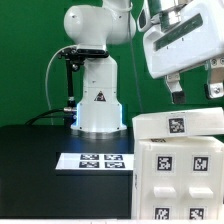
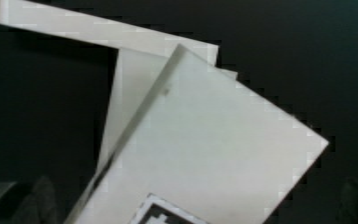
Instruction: Assemble cabinet
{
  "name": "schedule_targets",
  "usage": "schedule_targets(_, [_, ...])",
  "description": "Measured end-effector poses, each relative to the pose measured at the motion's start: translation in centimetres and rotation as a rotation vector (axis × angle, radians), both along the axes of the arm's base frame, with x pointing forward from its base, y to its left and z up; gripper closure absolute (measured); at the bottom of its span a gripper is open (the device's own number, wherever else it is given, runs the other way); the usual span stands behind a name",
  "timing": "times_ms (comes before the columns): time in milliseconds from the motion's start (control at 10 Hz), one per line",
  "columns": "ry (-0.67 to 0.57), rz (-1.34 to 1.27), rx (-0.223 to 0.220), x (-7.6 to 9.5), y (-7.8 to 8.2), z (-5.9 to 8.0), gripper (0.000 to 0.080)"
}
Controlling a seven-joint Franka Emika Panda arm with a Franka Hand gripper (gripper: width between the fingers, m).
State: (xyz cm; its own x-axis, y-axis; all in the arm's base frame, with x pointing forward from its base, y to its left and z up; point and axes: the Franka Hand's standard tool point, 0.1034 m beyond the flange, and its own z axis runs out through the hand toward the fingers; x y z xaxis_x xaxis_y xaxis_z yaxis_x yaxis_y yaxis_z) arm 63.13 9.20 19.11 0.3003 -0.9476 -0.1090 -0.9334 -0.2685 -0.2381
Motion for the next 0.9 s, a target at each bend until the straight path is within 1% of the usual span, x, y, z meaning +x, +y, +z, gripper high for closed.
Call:
schedule_targets(100, [-0.001, 0.157, -0.048, -0.20, -0.20, -0.03, 0.0002])
schedule_targets(200, [0.010, 0.334, -0.113, -0.17, -0.43, 0.30, 0.0002])
schedule_targets(300, [-0.021, 0.571, -0.168, 0.19, -0.42, 0.83, 0.0002])
schedule_targets(400, [-0.035, 0.733, -0.186, 0.14, -0.57, 0.91, 0.0002])
schedule_targets(500, [-0.021, 0.787, -0.177, -0.25, -0.42, 0.79, 0.0002])
schedule_targets(600, [-0.044, 0.855, -0.199, -0.07, -0.57, 0.90, 0.0002])
schedule_targets(800, [-0.056, 0.950, -0.215, -0.07, -0.78, 0.84, 0.0002])
schedule_targets(900, [-0.065, 1.091, -0.247, -0.03, -0.94, 0.75, 0.0002])
